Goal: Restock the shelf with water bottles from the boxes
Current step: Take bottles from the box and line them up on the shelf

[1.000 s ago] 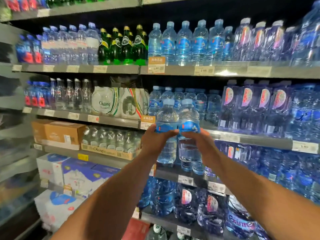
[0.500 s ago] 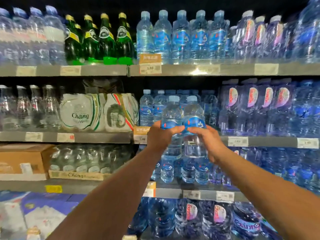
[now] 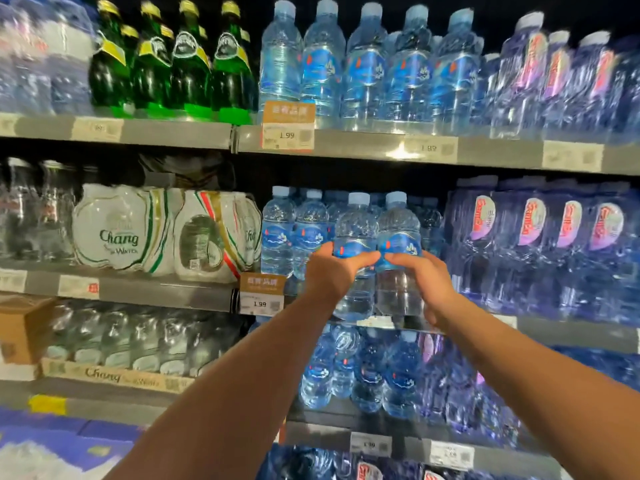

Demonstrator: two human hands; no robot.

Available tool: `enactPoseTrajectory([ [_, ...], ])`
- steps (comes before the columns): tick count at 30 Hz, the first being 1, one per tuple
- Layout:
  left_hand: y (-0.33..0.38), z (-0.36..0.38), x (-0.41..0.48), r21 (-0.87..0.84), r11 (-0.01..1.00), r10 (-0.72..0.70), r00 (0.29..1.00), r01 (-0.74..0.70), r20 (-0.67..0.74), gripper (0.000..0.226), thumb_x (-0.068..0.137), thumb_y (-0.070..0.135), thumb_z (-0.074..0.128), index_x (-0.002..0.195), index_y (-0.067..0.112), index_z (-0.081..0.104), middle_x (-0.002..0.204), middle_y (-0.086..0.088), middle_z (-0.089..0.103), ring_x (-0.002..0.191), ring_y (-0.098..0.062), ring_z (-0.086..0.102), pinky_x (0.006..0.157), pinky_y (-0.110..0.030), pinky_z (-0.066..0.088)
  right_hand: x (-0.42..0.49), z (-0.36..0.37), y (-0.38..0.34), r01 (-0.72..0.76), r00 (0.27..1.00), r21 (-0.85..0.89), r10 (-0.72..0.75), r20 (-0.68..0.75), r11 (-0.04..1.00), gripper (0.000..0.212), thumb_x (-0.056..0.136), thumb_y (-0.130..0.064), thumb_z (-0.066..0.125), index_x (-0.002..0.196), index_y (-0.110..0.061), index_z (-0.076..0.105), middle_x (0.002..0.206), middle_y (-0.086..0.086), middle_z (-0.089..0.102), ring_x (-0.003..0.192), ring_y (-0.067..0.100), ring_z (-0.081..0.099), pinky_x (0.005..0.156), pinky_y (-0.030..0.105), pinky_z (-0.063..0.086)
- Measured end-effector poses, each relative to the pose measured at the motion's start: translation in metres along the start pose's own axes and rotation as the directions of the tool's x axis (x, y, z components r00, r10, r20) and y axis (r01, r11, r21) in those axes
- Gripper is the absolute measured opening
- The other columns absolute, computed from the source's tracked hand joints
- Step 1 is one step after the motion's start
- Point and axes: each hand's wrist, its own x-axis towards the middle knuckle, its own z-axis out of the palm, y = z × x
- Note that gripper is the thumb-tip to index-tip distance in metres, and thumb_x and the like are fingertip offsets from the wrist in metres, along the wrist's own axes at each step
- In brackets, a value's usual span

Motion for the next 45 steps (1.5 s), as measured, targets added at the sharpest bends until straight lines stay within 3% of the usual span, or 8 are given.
enactPoseTrajectory([
  [3,-0.002,0.008,0.009,0.013,1.0,-0.004,1.0,0.004,-0.024,0.057,0.069,0.044,0.081,0.11,0.016,0.053,0.102,0.002,0.058,0.102,-0.023,0.052,0.087,-0.031,0.041,0.013,-0.002,0.003,0.018,1.0,-0.007,-0.018,-0.025,1.0,0.079,0.068,-0.032,0.078,0.137,-0.009,0.047,0.129,0.003,0.058,0.112,0.019,0.056,0.083,0.033,0.039],
  [8,-0.001,0.012,0.029,-0.003,0.999,0.041,0.997,-0.041,-0.071,0.084,0.072,0.051,0.076,0.136,0.005,0.046,0.133,-0.005,0.053,0.114,-0.019,0.05,0.095,-0.03,0.037,0.034,0.003,0.0,0.066,0.996,0.017,-0.065,-0.055,0.998,0.028,0.078,-0.02,0.072,0.105,-0.014,0.064,0.097,-0.005,0.068,0.09,0.01,0.063,0.074,0.027,0.045],
  [13,0.004,0.01,0.063,0.109,0.993,0.053,0.996,-0.045,-0.078,0.045,0.068,0.047,0.08,0.078,0.011,0.057,0.073,0.001,0.058,0.07,-0.018,0.054,0.076,-0.034,0.046,0.056,0.012,-0.004,0.058,0.994,0.021,-0.055,-0.097,0.998,0.048,0.077,-0.024,0.073,0.122,-0.013,0.059,0.116,0.001,0.065,0.108,0.02,0.06,0.095,0.042,0.045],
  [18,-0.015,0.007,0.079,0.199,0.977,0.093,0.991,-0.071,-0.101,0.056,0.066,0.046,0.083,0.086,0.0,0.058,0.08,-0.018,0.064,0.078,-0.034,0.06,0.075,-0.043,0.046,0.08,0.017,0.014,0.034,0.995,0.039,-0.03,-0.098,0.999,0.095,0.059,-0.041,0.084,0.14,-0.015,0.042,0.138,0.001,0.052,0.124,0.025,0.053,0.097,0.044,0.044],
  [22,-0.031,0.012,0.085,0.335,0.941,0.082,0.991,-0.043,-0.101,0.087,0.069,0.057,0.075,0.125,-0.005,0.049,0.121,-0.022,0.06,0.114,-0.038,0.055,0.092,-0.045,0.044,0.086,0.015,0.026,0.009,0.996,0.039,-0.006,-0.084,0.999,0.033,0.081,-0.009,0.071,0.106,-0.014,0.05,0.089,-0.008,0.062,0.083,0.01,0.062,0.076,0.028,0.043],
  [26,-0.041,0.02,0.083,0.389,0.915,0.169,0.976,-0.105,-0.134,0.092,0.076,0.054,0.071,0.146,0.01,0.03,0.141,-0.006,0.049,0.13,-0.023,0.046,0.104,-0.034,0.037,0.094,0.012,0.038,0.012,0.998,0.014,-0.011,-0.062,1.0,0.062,0.085,-0.002,0.066,0.139,-0.006,0.036,0.087,-0.007,0.048,0.077,0.006,0.049,0.083,0.03,0.037],
  [34,-0.049,0.023,0.08,0.61,0.76,0.406,0.898,-0.227,-0.172,0.095,0.066,0.036,0.079,0.142,0.004,0.033,0.125,-0.007,0.046,0.116,-0.022,0.043,0.1,-0.035,0.04,0.113,0.007,0.061,-0.028,0.992,-0.301,-0.011,-0.125,0.953,0.065,0.041,-0.016,0.083,0.099,-0.03,0.057,0.11,0.005,0.063,0.101,0.02,0.062,0.085,0.039,0.055],
  [45,-0.053,0.026,0.076,0.595,0.789,0.372,0.89,-0.153,-0.264,0.082,0.076,0.04,0.076,0.141,0.015,0.034,0.128,-0.004,0.042,0.12,-0.02,0.04,0.093,-0.031,0.041,0.114,0.005,0.065,-0.084,0.977,-0.248,0.031,-0.212,0.965,0.05,0.053,-0.011,0.086,0.094,-0.022,0.059,0.101,0.003,0.068,0.089,0.02,0.067,0.084,0.04,0.055],
])
